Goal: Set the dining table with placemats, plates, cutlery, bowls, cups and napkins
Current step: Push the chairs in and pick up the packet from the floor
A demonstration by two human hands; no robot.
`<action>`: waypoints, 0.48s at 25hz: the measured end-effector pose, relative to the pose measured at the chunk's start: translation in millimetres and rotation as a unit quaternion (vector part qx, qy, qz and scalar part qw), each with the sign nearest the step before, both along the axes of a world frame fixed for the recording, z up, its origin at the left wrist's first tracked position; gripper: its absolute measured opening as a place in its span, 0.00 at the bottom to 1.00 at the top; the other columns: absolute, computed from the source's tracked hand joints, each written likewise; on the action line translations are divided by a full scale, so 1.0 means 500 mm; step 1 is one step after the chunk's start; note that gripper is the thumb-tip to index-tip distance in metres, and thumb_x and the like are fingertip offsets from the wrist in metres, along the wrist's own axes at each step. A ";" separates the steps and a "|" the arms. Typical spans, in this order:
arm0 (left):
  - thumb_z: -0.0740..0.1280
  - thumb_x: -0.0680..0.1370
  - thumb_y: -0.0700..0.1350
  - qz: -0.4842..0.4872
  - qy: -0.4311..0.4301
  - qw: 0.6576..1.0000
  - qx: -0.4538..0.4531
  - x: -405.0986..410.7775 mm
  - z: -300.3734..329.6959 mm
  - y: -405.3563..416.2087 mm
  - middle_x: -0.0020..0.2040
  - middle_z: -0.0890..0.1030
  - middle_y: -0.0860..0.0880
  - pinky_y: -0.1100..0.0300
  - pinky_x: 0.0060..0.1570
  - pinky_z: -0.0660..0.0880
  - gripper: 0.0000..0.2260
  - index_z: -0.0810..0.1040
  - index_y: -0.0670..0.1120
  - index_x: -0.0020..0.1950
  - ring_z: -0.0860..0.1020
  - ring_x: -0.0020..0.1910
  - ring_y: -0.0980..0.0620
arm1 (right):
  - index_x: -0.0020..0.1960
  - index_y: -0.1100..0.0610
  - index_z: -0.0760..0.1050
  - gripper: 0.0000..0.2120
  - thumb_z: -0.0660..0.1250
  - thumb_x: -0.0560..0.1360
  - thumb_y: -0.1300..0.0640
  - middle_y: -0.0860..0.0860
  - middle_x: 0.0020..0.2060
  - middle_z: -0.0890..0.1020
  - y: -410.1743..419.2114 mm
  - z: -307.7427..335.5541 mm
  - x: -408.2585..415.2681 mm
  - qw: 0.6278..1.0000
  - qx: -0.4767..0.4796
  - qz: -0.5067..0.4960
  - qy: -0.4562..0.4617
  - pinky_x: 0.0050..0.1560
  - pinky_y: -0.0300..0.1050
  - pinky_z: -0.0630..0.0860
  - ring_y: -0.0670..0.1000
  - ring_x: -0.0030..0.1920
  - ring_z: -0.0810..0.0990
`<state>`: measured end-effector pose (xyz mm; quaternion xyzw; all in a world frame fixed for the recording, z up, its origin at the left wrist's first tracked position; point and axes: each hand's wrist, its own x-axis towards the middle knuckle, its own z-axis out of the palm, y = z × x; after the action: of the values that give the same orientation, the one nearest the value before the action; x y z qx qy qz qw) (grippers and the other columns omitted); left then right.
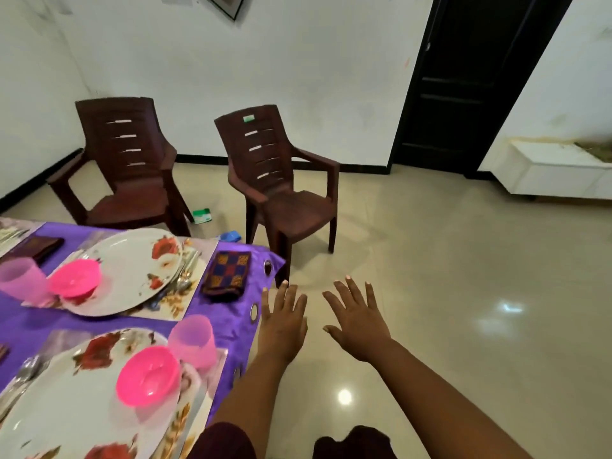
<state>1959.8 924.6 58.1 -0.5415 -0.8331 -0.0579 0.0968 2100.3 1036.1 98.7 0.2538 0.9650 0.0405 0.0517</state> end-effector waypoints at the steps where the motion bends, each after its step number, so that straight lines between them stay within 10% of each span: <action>1: 0.76 0.66 0.47 0.010 0.002 1.000 -0.006 -0.024 -0.018 0.046 0.64 0.78 0.42 0.41 0.74 0.37 0.20 0.80 0.45 0.56 0.73 0.68 0.41 | 0.73 0.51 0.67 0.32 0.66 0.73 0.38 0.57 0.73 0.68 0.050 -0.009 -0.023 1.000 -0.014 -0.005 -0.012 0.71 0.64 0.50 0.61 0.76 0.60; 5: 0.78 0.59 0.41 0.032 -0.016 0.999 -0.038 -0.144 -0.057 0.263 0.59 0.80 0.41 0.38 0.69 0.50 0.18 0.83 0.45 0.48 0.76 0.64 0.40 | 0.79 0.50 0.48 0.32 0.54 0.80 0.40 0.55 0.79 0.46 0.281 -0.047 -0.139 0.999 -0.008 0.036 -0.031 0.72 0.62 0.32 0.59 0.78 0.38; 12: 0.69 0.72 0.43 0.101 -0.018 0.995 -0.006 -0.468 0.068 0.755 0.58 0.77 0.46 0.40 0.71 0.59 0.11 0.80 0.47 0.54 0.74 0.61 0.45 | 0.78 0.51 0.52 0.30 0.55 0.81 0.42 0.55 0.78 0.54 0.796 0.057 -0.443 0.998 0.019 0.067 -0.005 0.74 0.64 0.39 0.59 0.78 0.45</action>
<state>1725.6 1301.8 91.8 -0.4536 -0.8857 -0.0523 0.0841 1878.7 1434.0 127.0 0.1891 0.9787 0.0637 0.0486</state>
